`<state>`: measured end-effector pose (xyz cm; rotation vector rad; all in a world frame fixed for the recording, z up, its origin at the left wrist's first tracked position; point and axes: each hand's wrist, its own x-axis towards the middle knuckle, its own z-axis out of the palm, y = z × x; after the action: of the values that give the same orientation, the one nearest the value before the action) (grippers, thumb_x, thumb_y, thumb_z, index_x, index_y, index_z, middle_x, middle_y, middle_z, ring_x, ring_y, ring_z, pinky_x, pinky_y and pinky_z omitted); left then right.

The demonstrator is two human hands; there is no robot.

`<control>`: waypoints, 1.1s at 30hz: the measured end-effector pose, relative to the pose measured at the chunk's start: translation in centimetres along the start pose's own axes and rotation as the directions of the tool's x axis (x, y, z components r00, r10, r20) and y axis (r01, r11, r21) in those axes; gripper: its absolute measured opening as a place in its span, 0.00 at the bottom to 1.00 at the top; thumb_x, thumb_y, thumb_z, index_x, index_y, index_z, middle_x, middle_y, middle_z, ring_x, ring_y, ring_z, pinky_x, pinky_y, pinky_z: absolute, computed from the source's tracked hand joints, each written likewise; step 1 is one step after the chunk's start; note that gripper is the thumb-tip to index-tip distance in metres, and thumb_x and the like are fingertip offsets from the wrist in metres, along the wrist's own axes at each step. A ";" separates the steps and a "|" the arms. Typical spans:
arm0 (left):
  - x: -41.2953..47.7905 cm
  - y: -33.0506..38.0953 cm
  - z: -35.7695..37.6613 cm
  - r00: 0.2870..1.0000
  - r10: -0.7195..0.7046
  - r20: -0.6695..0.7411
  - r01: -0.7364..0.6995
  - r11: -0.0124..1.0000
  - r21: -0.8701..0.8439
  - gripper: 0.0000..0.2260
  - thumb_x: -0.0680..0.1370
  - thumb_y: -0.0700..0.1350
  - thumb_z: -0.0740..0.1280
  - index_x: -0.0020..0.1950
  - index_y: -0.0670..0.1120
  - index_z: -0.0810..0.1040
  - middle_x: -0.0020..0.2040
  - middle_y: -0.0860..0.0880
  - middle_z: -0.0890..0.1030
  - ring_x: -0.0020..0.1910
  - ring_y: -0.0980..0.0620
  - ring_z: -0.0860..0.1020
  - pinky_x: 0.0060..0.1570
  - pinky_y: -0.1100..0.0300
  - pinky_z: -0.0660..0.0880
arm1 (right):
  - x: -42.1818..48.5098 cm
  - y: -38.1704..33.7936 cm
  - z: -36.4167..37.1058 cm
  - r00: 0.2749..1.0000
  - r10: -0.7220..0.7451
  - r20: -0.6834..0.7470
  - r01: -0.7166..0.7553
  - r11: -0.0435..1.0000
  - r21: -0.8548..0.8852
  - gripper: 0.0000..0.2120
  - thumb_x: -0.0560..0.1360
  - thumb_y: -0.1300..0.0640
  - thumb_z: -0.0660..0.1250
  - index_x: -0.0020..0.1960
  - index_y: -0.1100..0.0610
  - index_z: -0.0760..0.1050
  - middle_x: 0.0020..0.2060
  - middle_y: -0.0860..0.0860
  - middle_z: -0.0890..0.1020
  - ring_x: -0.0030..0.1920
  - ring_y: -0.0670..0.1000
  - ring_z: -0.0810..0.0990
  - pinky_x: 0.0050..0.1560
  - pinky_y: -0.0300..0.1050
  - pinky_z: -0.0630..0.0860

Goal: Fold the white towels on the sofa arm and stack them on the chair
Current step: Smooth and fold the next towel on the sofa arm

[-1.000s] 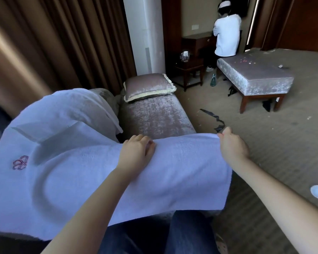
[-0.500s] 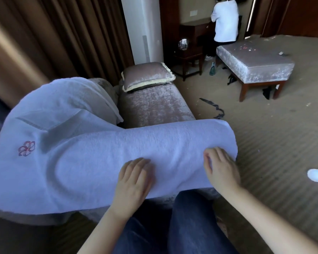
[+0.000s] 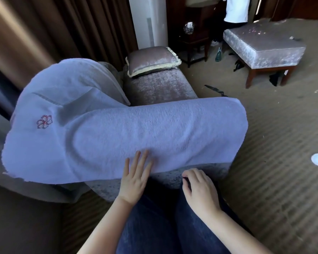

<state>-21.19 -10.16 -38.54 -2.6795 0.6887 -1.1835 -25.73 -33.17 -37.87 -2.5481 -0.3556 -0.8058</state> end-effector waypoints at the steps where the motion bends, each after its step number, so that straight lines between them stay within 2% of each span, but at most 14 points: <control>1: 0.0 0.2 -0.3 1.000 -0.002 -0.031 0.002 1.000 -0.017 0.20 0.76 0.34 0.58 0.68 0.42 0.69 0.76 0.40 0.61 0.76 0.38 0.58 0.74 0.39 0.51 | 0.0 0.0 0.0 1.000 0.007 -0.010 -0.007 1.000 -0.002 0.09 0.75 0.55 0.59 0.46 0.56 0.77 0.42 0.48 0.78 0.42 0.50 0.77 0.40 0.47 0.78; 3: 0.4 0.4 -1.7 0.995 -0.058 -0.081 0.051 0.995 -0.088 0.12 0.76 0.36 0.60 0.59 0.43 0.72 0.65 0.42 0.71 0.63 0.38 0.71 0.68 0.40 0.63 | -0.1 -0.1 0.1 0.999 0.021 -0.027 -0.021 1.000 -0.007 0.11 0.75 0.51 0.61 0.51 0.56 0.77 0.47 0.49 0.79 0.47 0.51 0.77 0.48 0.47 0.77; 4: 0.6 0.5 -2.6 0.990 -0.095 -0.100 0.081 0.987 -0.141 0.10 0.76 0.37 0.61 0.56 0.43 0.73 0.59 0.44 0.74 0.55 0.41 0.73 0.61 0.44 0.68 | -0.1 -0.2 0.2 0.999 0.015 -0.031 -0.016 1.000 -0.013 0.14 0.74 0.49 0.63 0.54 0.56 0.75 0.50 0.50 0.79 0.50 0.51 0.77 0.53 0.46 0.75; 6: 0.8 0.8 -4.2 0.979 -0.166 -0.115 0.135 0.961 -0.240 0.09 0.75 0.38 0.62 0.55 0.44 0.73 0.50 0.45 0.78 0.46 0.45 0.72 0.47 0.52 0.70 | -0.1 -0.5 0.4 0.999 -0.012 -0.039 0.011 0.999 -0.037 0.19 0.72 0.46 0.67 0.58 0.55 0.72 0.54 0.51 0.78 0.55 0.52 0.75 0.59 0.47 0.69; 8: 1.0 0.9 -5.2 0.968 -0.230 -0.102 0.193 0.940 -0.282 0.09 0.76 0.40 0.61 0.55 0.44 0.73 0.45 0.45 0.80 0.44 0.48 0.71 0.42 0.56 0.67 | 0.2 -0.5 0.5 0.997 -0.011 -0.070 0.005 0.997 -0.075 0.21 0.70 0.49 0.70 0.59 0.56 0.72 0.55 0.52 0.78 0.56 0.54 0.75 0.59 0.49 0.68; 11: 1.5 0.6 -6.1 0.953 -0.297 -0.067 0.263 0.915 -0.307 0.06 0.78 0.44 0.59 0.54 0.47 0.72 0.41 0.47 0.80 0.41 0.49 0.70 0.40 0.56 0.66 | 1.7 0.9 -0.3 0.978 0.085 -0.188 -0.108 0.988 -0.111 0.13 0.71 0.57 0.65 0.55 0.57 0.76 0.53 0.52 0.79 0.53 0.56 0.78 0.56 0.51 0.69; 13: 2.3 0.3 -6.8 0.939 -0.340 -0.058 0.303 0.892 -0.334 0.07 0.82 0.48 0.57 0.52 0.48 0.72 0.39 0.48 0.79 0.40 0.50 0.69 0.38 0.55 0.67 | 2.8 2.2 -1.7 0.957 0.131 -0.258 -0.159 0.983 -0.092 0.12 0.71 0.59 0.62 0.52 0.58 0.77 0.51 0.52 0.80 0.51 0.57 0.78 0.54 0.51 0.69; 16: 4.2 0.3 -7.9 0.915 -0.397 -0.071 0.341 0.855 -0.390 0.07 0.78 0.46 0.62 0.47 0.45 0.77 0.35 0.49 0.77 0.36 0.50 0.71 0.36 0.57 0.67 | 3.4 2.9 -3.9 0.956 0.082 -0.281 -0.090 0.996 -0.017 0.13 0.72 0.55 0.62 0.54 0.58 0.76 0.52 0.52 0.79 0.52 0.57 0.77 0.56 0.50 0.67; 19: 6.4 0.9 -9.2 0.913 -0.398 -0.086 0.335 0.854 -0.398 0.07 0.74 0.44 0.64 0.43 0.42 0.79 0.34 0.50 0.76 0.34 0.48 0.72 0.35 0.58 0.67 | 3.2 0.0 -4.6 0.957 -0.076 -0.279 0.088 0.996 0.032 0.19 0.73 0.45 0.67 0.55 0.58 0.74 0.54 0.54 0.79 0.54 0.54 0.75 0.57 0.52 0.69; 21: 7.7 1.4 -10.0 0.919 -0.379 -0.108 0.309 0.863 -0.399 0.07 0.73 0.45 0.65 0.42 0.42 0.79 0.33 0.50 0.76 0.34 0.48 0.72 0.35 0.57 0.66 | 3.3 -2.6 -4.0 0.954 -0.135 -0.269 0.146 0.989 0.021 0.23 0.71 0.41 0.70 0.55 0.57 0.75 0.53 0.53 0.80 0.53 0.53 0.75 0.56 0.53 0.70; 26: 8.7 1.0 -11.8 0.928 -0.340 -0.151 0.262 0.886 -0.383 0.07 0.73 0.45 0.66 0.40 0.41 0.78 0.31 0.48 0.75 0.33 0.46 0.71 0.36 0.56 0.66 | 6.3 -5.1 -3.8 0.916 -0.003 -0.401 0.025 0.999 0.049 0.10 0.70 0.55 0.71 0.49 0.56 0.77 0.47 0.50 0.80 0.49 0.55 0.77 0.56 0.53 0.70; 30: 8.9 0.9 -12.9 0.918 -0.349 -0.187 0.263 0.890 -0.373 0.10 0.73 0.47 0.68 0.38 0.41 0.78 0.30 0.49 0.75 0.32 0.47 0.70 0.35 0.58 0.66 | 7.3 -6.1 -4.6 0.918 -0.013 -0.396 0.044 0.997 0.067 0.13 0.70 0.48 0.70 0.48 0.56 0.77 0.46 0.48 0.80 0.49 0.52 0.76 0.58 0.53 0.69; 31: 9.0 1.1 -13.0 0.916 -0.351 -0.192 0.262 0.890 -0.374 0.11 0.73 0.48 0.68 0.38 0.41 0.78 0.30 0.49 0.75 0.32 0.48 0.69 0.35 0.58 0.66 | 7.3 -6.4 -4.6 0.920 -0.018 -0.391 0.050 0.996 0.072 0.13 0.70 0.48 0.70 0.47 0.56 0.77 0.46 0.48 0.80 0.49 0.52 0.76 0.58 0.52 0.69; 33: 9.3 1.3 -13.3 0.918 -0.344 -0.198 0.253 0.892 -0.374 0.13 0.74 0.50 0.67 0.37 0.41 0.78 0.30 0.49 0.74 0.32 0.48 0.69 0.35 0.58 0.66 | 7.4 -6.4 -4.5 0.918 0.003 -0.397 0.035 0.996 0.088 0.10 0.68 0.55 0.71 0.47 0.55 0.75 0.45 0.48 0.79 0.47 0.52 0.75 0.57 0.51 0.68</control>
<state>-25.81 -14.73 -23.62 -3.0363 0.5668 -1.6559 -24.34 -28.99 -28.05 -2.2259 -0.2734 -1.2518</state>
